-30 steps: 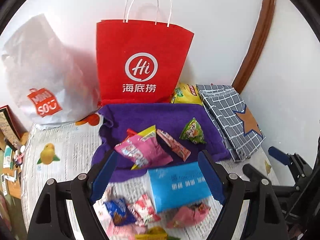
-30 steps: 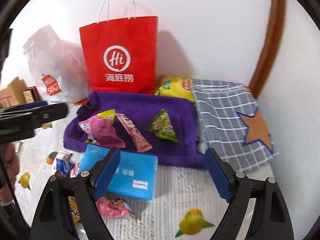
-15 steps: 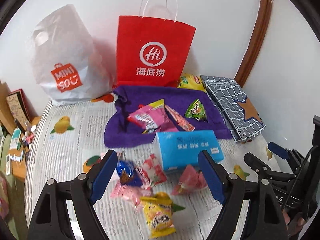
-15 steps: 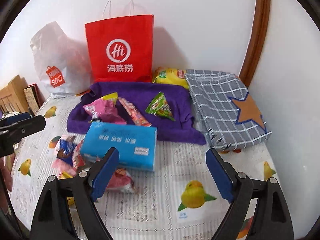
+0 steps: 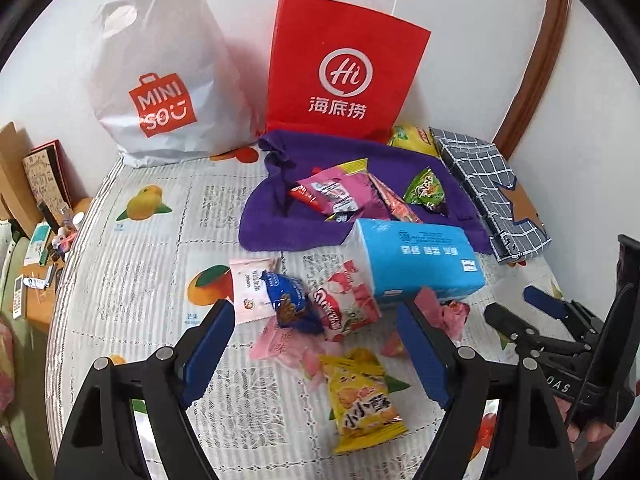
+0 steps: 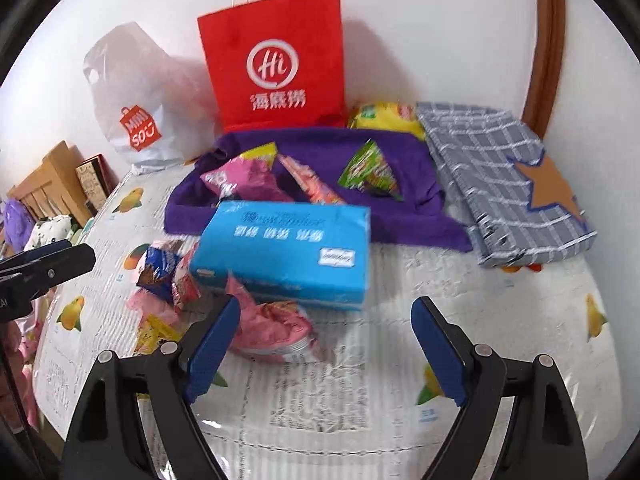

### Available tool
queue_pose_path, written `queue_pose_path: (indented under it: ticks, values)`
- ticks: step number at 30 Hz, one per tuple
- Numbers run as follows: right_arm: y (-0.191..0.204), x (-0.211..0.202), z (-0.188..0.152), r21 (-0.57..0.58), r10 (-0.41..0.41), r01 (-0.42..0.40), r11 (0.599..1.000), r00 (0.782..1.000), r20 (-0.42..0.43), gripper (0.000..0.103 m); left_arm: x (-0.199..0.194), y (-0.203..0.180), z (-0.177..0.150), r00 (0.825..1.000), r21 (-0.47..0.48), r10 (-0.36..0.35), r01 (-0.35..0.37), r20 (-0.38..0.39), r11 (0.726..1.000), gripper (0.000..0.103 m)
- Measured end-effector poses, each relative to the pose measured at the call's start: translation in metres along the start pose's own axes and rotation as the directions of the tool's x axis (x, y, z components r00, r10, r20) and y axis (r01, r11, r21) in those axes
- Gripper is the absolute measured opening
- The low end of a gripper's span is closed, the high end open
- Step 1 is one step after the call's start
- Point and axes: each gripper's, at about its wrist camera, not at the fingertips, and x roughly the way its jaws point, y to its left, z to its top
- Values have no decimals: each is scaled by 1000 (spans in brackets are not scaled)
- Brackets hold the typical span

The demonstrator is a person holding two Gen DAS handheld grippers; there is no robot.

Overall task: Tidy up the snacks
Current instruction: 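Move both tools back toward the loose snacks on the bed, then grasp the pink crumpled bag with the right tool while the left tool grasps the yellow snack bag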

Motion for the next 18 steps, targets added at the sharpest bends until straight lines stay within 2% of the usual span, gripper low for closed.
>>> queue_pose_path:
  ticks: [9, 13, 18]
  values:
    - [20, 30, -12, 4, 74, -74, 997, 997, -37, 85, 10, 23, -4, 1000, -31, -23, 23, -10, 999, 81]
    - [28, 44, -15, -7, 63, -63, 998, 996, -56, 85, 16, 37, -7, 997, -72, -65, 63, -30, 995, 81]
    - [29, 62, -17, 3, 50, -50, 999, 996, -79, 85, 21, 45, -12, 998, -61, -39, 36, -44, 997, 81]
